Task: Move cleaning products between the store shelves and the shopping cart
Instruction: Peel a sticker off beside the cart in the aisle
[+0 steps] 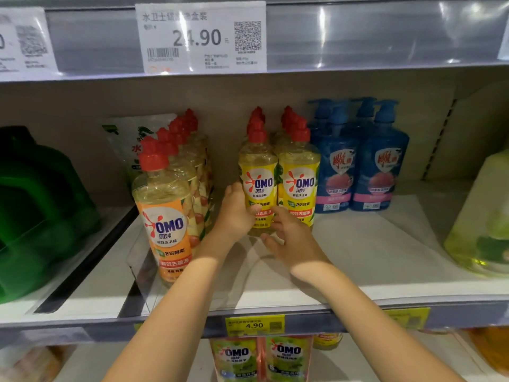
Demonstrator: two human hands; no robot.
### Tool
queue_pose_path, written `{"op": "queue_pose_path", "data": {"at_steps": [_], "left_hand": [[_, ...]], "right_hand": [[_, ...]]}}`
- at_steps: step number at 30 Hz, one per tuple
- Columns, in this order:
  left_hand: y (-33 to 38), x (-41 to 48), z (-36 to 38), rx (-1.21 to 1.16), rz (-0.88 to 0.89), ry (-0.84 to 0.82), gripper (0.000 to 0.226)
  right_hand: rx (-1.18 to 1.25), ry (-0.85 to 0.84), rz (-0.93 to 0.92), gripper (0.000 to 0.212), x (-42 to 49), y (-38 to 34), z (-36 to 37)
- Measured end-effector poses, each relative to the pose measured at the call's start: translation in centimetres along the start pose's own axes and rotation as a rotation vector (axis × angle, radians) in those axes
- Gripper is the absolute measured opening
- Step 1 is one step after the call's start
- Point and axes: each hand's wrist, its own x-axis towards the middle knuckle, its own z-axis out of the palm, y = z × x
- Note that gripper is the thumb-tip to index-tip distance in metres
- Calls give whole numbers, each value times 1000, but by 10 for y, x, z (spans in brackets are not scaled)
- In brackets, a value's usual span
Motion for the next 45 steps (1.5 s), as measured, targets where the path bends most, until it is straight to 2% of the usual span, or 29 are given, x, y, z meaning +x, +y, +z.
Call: {"op": "queue_pose_path", "data": {"at_steps": [4,9,13,19,24,31,39,45], "left_hand": [[0,-5,2,-13,-16,27,48],[-6,-27,3,-177,33,56,65],[3,-65,-8,-313,68,36,47],[13,-129,-39,-522,127,54,31],[1,-176,-63,-606,97,112,32],[-31,-241,-114,-628,4,350,37],[-105,-318,-196,-549,-113,553,33],[-192,-394,-281,-558,-200,723,34]], "right_hand": [[106,-18,33,40,-2,-4,-3],[214,87,17,32,-10,-14,-17],[318,135,-56,20,-31,-21,-26],[433,99,-146,19,-62,-42,-31],[524,-38,-238,23,-87,-65,-22],[748,-311,-304,32,-115,-108,27],[713,-592,-379,35,-145,-183,135],[785,-711,-351,33,-186,-262,253]]}}
